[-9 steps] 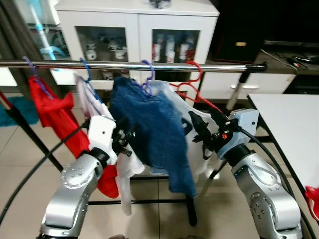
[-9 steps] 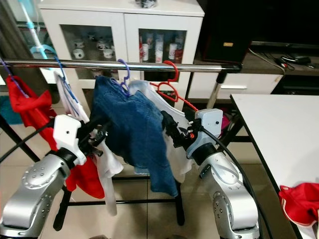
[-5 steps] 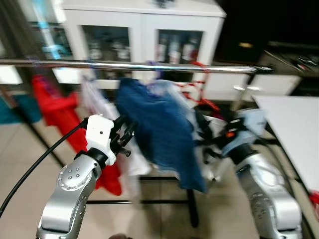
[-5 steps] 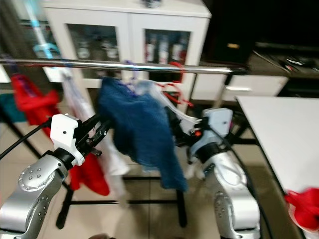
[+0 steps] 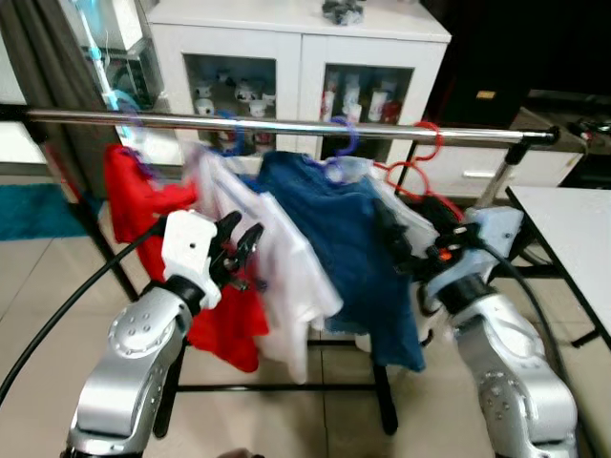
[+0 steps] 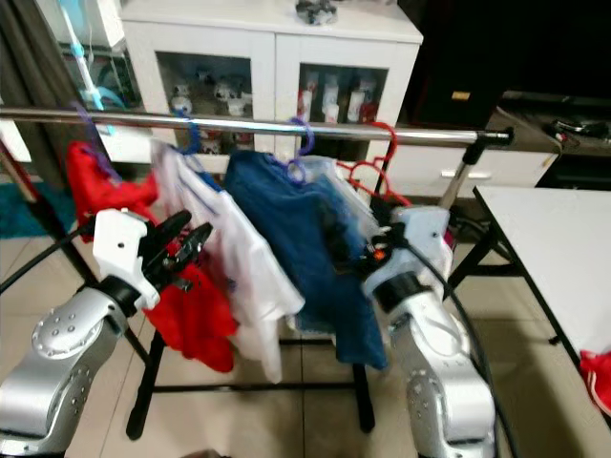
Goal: Hang hanger
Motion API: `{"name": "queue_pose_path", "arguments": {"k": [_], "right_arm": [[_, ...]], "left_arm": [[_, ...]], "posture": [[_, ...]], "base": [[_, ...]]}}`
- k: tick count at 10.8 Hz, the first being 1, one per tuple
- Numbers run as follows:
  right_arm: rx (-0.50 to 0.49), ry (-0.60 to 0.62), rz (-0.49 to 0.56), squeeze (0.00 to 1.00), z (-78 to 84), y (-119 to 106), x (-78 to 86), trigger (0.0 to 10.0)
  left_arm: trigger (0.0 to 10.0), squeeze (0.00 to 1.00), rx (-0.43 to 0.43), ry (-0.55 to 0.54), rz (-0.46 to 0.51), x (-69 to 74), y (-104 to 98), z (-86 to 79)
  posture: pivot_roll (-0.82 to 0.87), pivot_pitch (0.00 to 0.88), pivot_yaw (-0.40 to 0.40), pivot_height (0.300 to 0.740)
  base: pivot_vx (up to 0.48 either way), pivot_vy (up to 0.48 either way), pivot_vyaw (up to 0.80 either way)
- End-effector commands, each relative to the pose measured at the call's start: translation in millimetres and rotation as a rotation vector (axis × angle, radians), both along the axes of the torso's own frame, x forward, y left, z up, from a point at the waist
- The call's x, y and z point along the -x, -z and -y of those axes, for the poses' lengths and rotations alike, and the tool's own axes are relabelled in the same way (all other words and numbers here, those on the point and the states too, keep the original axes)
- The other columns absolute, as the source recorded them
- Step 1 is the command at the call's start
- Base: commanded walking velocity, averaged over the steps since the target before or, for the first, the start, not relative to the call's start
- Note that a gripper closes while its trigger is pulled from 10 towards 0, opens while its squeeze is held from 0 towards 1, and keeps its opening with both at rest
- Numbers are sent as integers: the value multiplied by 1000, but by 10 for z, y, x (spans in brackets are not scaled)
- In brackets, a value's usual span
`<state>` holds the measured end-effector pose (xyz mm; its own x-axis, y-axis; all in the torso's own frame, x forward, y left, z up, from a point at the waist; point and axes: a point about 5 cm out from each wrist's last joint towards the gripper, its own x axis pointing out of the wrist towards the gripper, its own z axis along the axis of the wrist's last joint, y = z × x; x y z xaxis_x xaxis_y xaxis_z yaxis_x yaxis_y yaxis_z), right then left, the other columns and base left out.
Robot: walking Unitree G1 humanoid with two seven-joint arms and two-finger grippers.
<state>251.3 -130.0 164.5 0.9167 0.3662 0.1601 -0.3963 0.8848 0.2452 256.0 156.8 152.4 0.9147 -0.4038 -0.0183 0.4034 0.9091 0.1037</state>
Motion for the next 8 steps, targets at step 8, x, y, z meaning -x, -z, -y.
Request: {"name": "queue_pose_path", "arguments": {"k": [8], "right_arm": [[34, 77, -14, 1000, 98, 42, 1, 10000]], "left_arm": [[10000, 0, 5, -6, -10, -88, -11, 29]], "posture": [[-74, 3, 13, 740]], "base": [[0, 330, 0]]}}
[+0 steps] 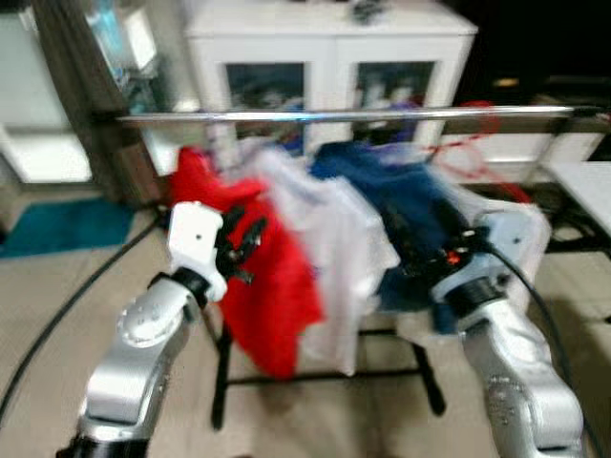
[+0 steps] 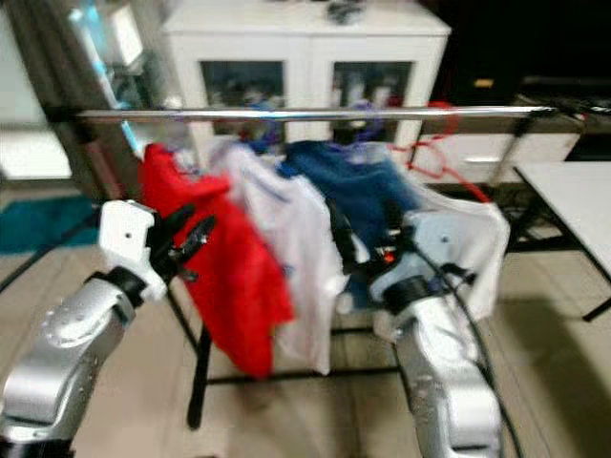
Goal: Hang hanger
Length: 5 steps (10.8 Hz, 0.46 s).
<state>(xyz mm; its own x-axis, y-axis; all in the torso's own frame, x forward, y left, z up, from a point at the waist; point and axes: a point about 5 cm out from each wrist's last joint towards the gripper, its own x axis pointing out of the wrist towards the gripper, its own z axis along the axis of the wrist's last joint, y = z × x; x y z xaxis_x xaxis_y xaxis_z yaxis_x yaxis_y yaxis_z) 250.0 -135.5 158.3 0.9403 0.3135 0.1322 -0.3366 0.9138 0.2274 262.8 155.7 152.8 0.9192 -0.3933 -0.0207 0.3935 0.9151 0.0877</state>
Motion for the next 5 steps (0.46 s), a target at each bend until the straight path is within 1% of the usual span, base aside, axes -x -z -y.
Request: {"name": "queue_pose_path", "arguments": {"k": [1, 2, 3, 4, 5], "right_arm": [[35, 20, -42, 1000, 29, 39, -13, 10000], [52, -19, -67, 1000, -21, 82, -6, 10000], [89, -59, -61, 1000, -64, 96, -1, 10000], [73, -142, -70, 1000, -151, 110, 29, 10000], [74, -235, -77, 1000, -235, 120, 87, 10000]], "left_arm": [[10000, 0, 40, 27, 3, 17, -26, 39], [10000, 0, 30, -10, 5, 6, -16, 22], [10000, 0, -15, -16, 11, -17, 5, 10], [10000, 0, -23, -12, 29, -39, -13, 23], [10000, 0, -18, -13, 31, -32, -28, 19]], "posture": [[-71, 13, 12, 740], [-70, 9, 7, 740], [-75, 3, 7, 740], [-75, 0, 7, 740], [-66, 0, 2, 740]], "base": [[0, 0, 0], [0, 0, 0], [0, 0, 800], [0, 0, 800], [0, 0, 781]]}}
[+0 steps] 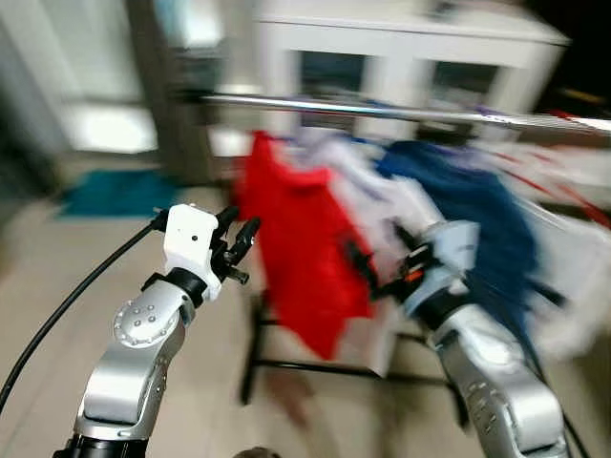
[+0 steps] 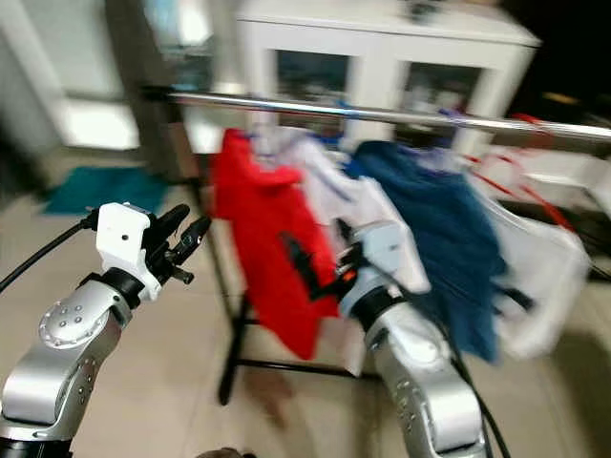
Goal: Hang hanger
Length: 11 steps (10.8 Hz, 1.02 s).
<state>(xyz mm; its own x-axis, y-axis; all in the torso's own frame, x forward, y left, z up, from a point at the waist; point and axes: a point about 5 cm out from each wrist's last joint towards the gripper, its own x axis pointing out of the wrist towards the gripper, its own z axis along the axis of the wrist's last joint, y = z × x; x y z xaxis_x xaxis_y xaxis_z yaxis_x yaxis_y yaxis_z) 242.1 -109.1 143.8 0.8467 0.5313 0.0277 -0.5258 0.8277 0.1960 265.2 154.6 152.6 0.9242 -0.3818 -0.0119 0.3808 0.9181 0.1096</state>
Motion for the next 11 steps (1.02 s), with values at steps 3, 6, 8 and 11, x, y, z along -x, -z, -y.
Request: {"name": "queue_pose_path", "arguments": {"k": [3, 6, 8, 11], "right_arm": [[-21, 94, 76, 1000, 85, -86, -68, 10000], [-42, 235, 136, 1000, 229, -191, -133, 10000], [37, 287, 109, 1000, 333, -179, -189, 10000], [159, 231, 56, 0, 426, -219, -302, 10000]], "left_arm": [[10000, 0, -34, -9, -12, 49, 15, -60], [10000, 529, 9, 1, -43, 56, 21, -48], [10000, 729, -24, 4, -29, 48, 22, -39], [10000, 0, -17, 183, -37, 80, -8, 108]], "posture": [[-50, 8, -1, 740], [-53, 18, 1, 740], [-57, 11, -1, 740], [-57, 0, -11, 740]], "base": [[311, 0, 781], [384, 0, 256], [375, 0, 0], [0, 0, 0]]}}
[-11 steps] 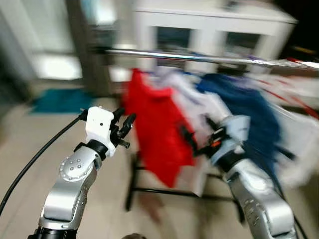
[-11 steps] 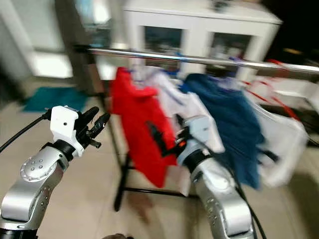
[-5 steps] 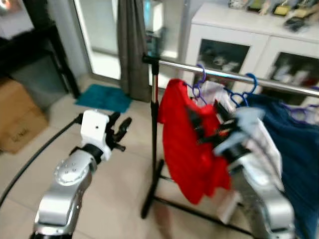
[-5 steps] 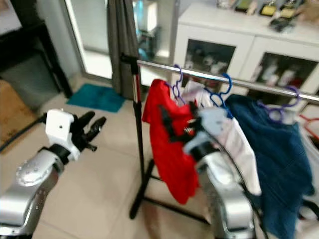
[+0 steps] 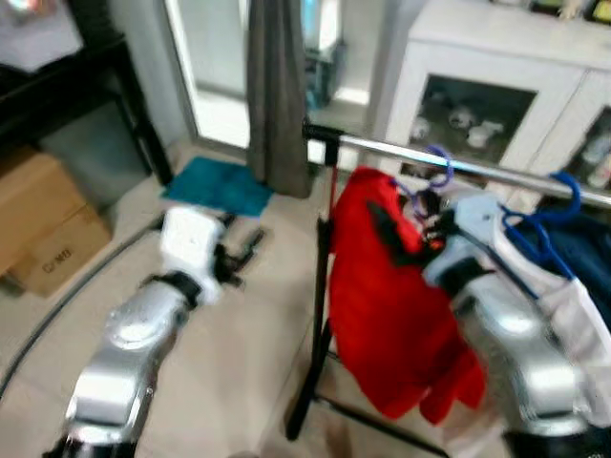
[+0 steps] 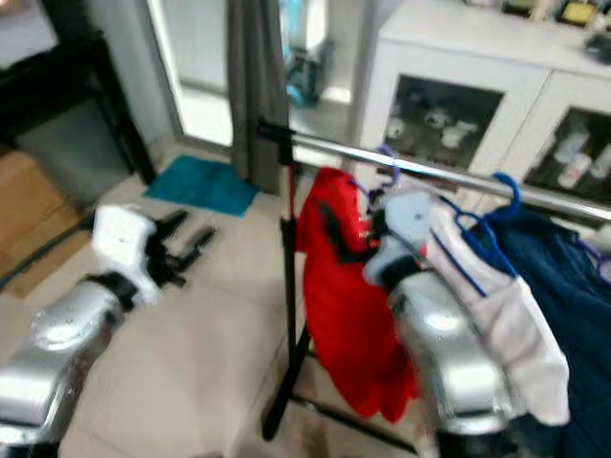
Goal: Hang hanger
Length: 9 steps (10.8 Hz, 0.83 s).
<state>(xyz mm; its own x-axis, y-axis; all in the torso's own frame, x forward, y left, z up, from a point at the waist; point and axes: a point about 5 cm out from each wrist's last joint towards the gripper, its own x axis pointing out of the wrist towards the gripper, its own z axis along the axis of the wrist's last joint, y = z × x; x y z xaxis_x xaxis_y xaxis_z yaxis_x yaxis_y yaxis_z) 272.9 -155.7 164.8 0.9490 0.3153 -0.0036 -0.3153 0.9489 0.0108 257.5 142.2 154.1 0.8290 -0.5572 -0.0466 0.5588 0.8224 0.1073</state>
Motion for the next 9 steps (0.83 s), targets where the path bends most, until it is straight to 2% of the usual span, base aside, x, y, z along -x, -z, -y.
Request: {"name": "queue_pose_path", "arguments": {"k": [1, 4, 6, 9], "right_arm": [[8, 7, -24, 0, 53, -55, -52, 10000], [15, -38, -52, 0, 177, -180, -41, 10000], [30, 25, -161, 0, 264, -120, -210, 10000], [71, -34, -252, 0, 235, -88, -452, 10000]], "left_arm": [[10000, 0, -13, 84, -39, 73, 35, 29], [10000, 0, -21, 170, -81, 117, 64, 6], [10000, 0, -6, 277, -120, 197, 81, 28], [10000, 0, -10, 359, -132, 223, 67, 43]], "posture": [[-57, 0, -11, 740], [-56, 0, -22, 740], [-57, 0, -15, 740], [-55, 0, -9, 740]], "base": [[0, 0, 0], [0, 0, 0], [0, 0, 0], [0, 0, 0]]}}
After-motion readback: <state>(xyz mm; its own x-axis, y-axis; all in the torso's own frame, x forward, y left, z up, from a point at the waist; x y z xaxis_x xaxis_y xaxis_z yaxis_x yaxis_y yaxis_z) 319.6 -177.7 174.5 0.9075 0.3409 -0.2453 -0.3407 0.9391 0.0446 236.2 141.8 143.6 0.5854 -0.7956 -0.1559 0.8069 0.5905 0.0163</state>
